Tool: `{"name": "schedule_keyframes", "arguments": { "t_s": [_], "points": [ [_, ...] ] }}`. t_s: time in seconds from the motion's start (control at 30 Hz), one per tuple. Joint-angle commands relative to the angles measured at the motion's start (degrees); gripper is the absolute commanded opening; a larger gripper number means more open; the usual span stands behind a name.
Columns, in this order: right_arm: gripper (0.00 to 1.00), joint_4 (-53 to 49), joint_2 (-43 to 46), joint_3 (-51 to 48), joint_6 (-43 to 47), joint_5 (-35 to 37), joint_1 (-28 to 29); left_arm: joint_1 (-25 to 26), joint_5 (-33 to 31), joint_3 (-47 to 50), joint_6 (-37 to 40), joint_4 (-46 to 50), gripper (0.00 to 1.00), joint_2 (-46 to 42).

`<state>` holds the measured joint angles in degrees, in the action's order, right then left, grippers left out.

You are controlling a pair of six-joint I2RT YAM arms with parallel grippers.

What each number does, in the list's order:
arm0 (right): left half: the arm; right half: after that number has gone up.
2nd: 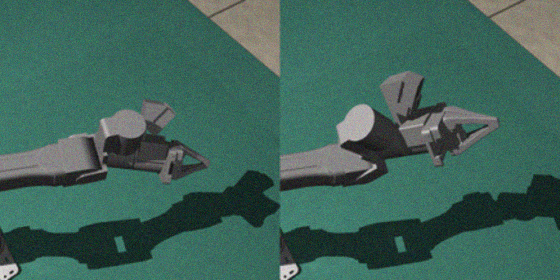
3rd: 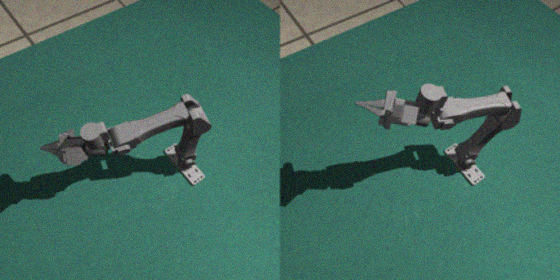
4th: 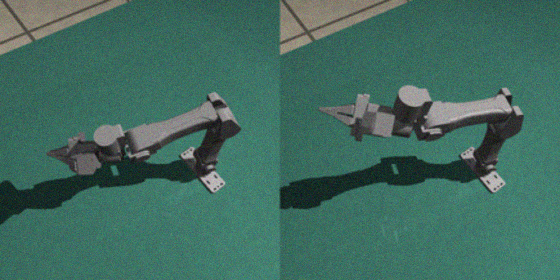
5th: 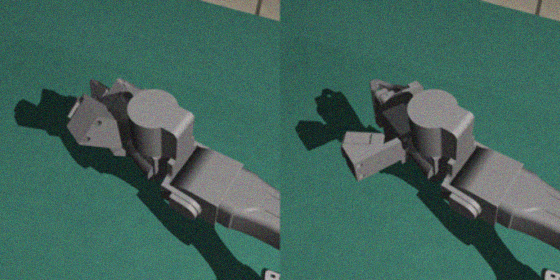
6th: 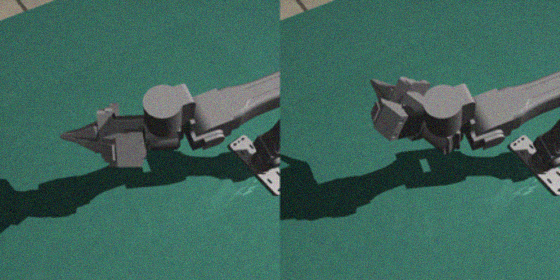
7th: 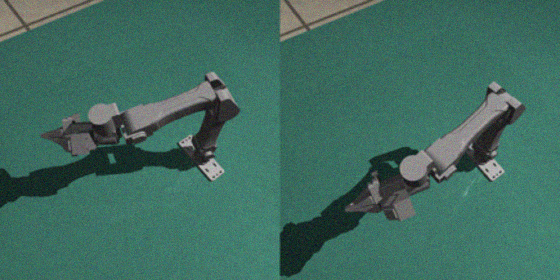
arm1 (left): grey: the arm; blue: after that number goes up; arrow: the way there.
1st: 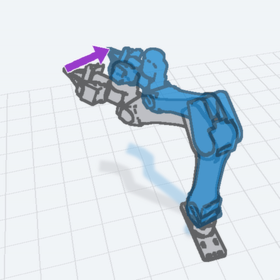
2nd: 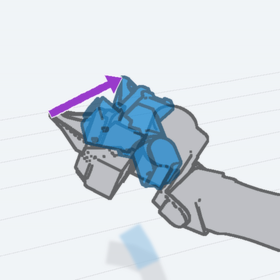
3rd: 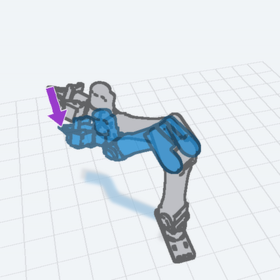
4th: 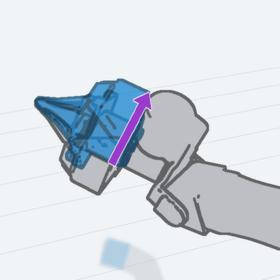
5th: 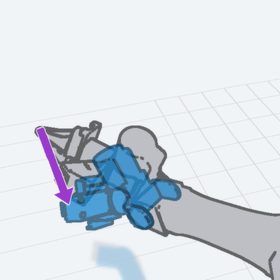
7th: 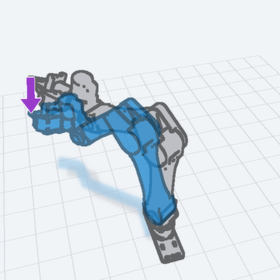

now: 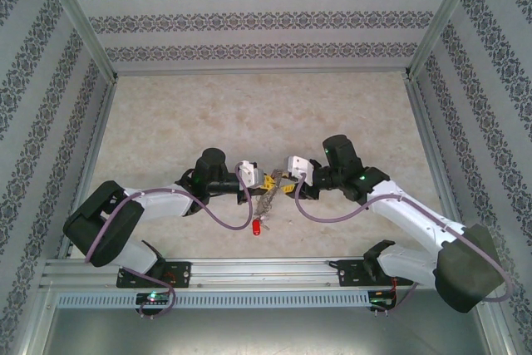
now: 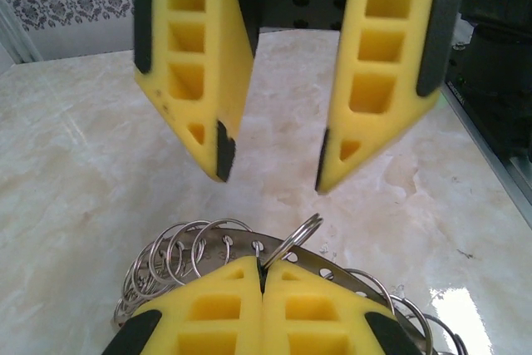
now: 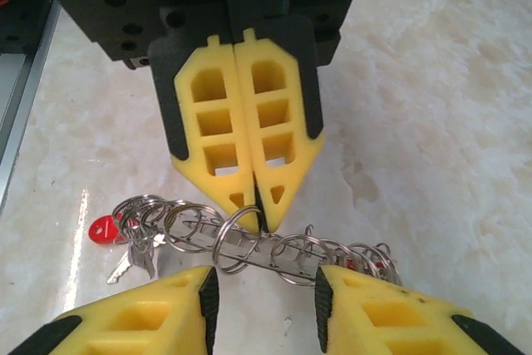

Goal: Put the keys on the keyring

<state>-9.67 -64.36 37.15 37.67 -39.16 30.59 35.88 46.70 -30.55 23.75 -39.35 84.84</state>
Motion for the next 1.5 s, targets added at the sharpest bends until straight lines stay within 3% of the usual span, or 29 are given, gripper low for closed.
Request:
{"name": "schedule_keyframes", "arguments": {
  "t_s": [0.0,0.17,0.4,0.77,0.93,1.0,1.17,1.3,1.47],
  "points": [
    [0.37,4.5,2.4,-3.8,-0.4,-1.9,1.6,-0.8,2.0,0.6,-1.2,-3.1,0.00,0.6],
    [0.37,9.7,2.8,-7.2,-1.3,4.6,3.8,-1.1,2.1,0.7,-2.2,-3.4,0.00,1.0],
    [0.30,21.3,0.9,-10.8,-3.9,13.0,7.6,-1.1,2.6,0.9,-3.1,-4.2,0.00,1.2],
    [0.16,25.8,-1.4,-10.4,-5.3,15.0,8.6,-1.1,2.6,1.3,-3.7,-4.7,0.00,1.3],
    [0.00,24.7,-1.6,-10.1,-4.3,15.0,8.7,-1.1,2.2,1.3,-4.2,-4.6,0.00,1.1],
    [0.00,23.7,-1.3,-9.7,-3.5,14.9,8.7,-1.2,1.9,0.9,-4.3,-2.5,0.03,0.2],
    [0.00,16.0,0.3,-6.6,0.1,14.3,8.9,-1.7,1.5,-0.2,-0.5,5.7,0.21,-5.1],
    [0.00,7.2,0.1,-2.0,4.8,17.3,10.1,-1.7,2.0,-3.7,5.5,17.8,0.23,-8.9],
    [0.00,2.3,-1.2,2.4,6.8,18.3,10.8,-1.6,3.1,-5.2,6.8,19.8,0.24,-8.2]
  ]
}}
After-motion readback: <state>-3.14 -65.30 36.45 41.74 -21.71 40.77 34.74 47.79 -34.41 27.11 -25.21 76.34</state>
